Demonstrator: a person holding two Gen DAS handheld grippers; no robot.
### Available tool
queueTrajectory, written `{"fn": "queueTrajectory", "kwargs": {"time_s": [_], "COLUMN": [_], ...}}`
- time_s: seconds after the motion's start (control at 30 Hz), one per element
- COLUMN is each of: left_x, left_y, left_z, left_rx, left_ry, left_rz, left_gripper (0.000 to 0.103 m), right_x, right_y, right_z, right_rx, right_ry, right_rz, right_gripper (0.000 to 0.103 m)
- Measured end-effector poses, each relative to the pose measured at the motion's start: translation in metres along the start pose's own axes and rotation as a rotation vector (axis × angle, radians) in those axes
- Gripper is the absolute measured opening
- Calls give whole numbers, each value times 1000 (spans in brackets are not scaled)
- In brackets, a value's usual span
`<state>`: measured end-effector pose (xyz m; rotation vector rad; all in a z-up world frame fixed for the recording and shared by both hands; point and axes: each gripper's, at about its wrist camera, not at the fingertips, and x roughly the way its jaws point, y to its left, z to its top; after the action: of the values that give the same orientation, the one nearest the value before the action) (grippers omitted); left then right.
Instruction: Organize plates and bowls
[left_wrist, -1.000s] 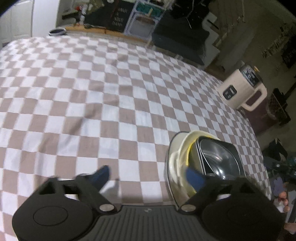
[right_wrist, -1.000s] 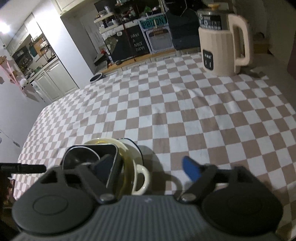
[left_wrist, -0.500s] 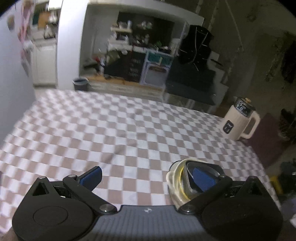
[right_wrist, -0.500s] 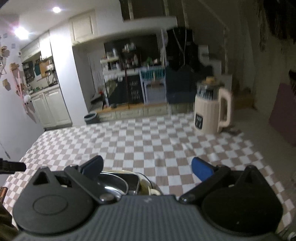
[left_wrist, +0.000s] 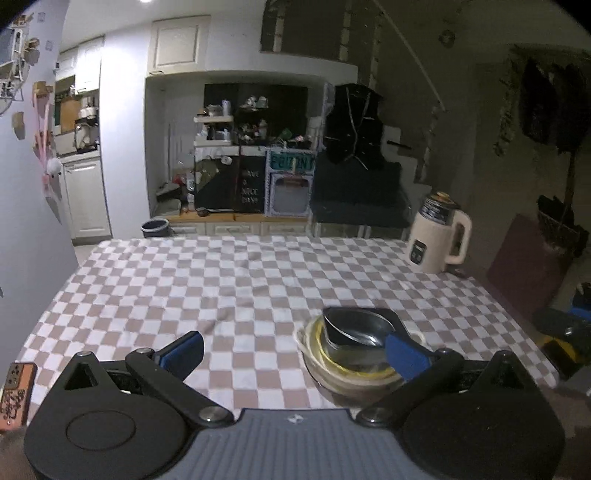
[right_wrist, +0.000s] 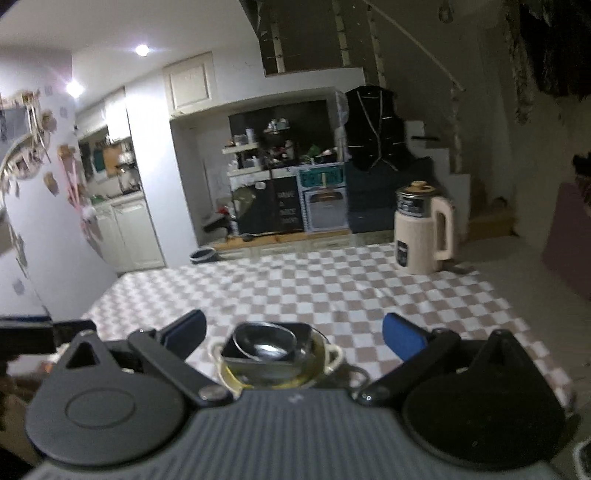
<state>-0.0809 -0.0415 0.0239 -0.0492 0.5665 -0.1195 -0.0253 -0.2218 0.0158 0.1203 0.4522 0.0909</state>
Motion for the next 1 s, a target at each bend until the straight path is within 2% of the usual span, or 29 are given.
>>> {"fn": "queueTrajectory", "kwargs": {"time_s": [0.1, 0.47, 0.7, 0.9, 1.0], "left_x": [-7, -28, -33, -40, -40], "left_y": [-5, -5, -5, -7, -6], "left_z": [-10, -33, -46, -51, -53], "left_rx": [8, 59, 83, 100, 82], "left_ry": [18, 35, 45, 22, 38], "left_rz": [-6, 87, 84, 98, 89], "left_gripper": [103, 103, 103, 103, 103], "right_x": [-6, -24, -33, -33, -33], "right_y": [7, 28, 27, 25, 24], "right_z": [-10, -36, -44, -43, -43], "right_rx": [-17, -88, -105, -104, -100], "right_ry": [22, 48, 66, 89, 89], "right_rz": [-14, -57, -91, -83, -85], "right_gripper": [102, 102, 102, 102, 102]}}
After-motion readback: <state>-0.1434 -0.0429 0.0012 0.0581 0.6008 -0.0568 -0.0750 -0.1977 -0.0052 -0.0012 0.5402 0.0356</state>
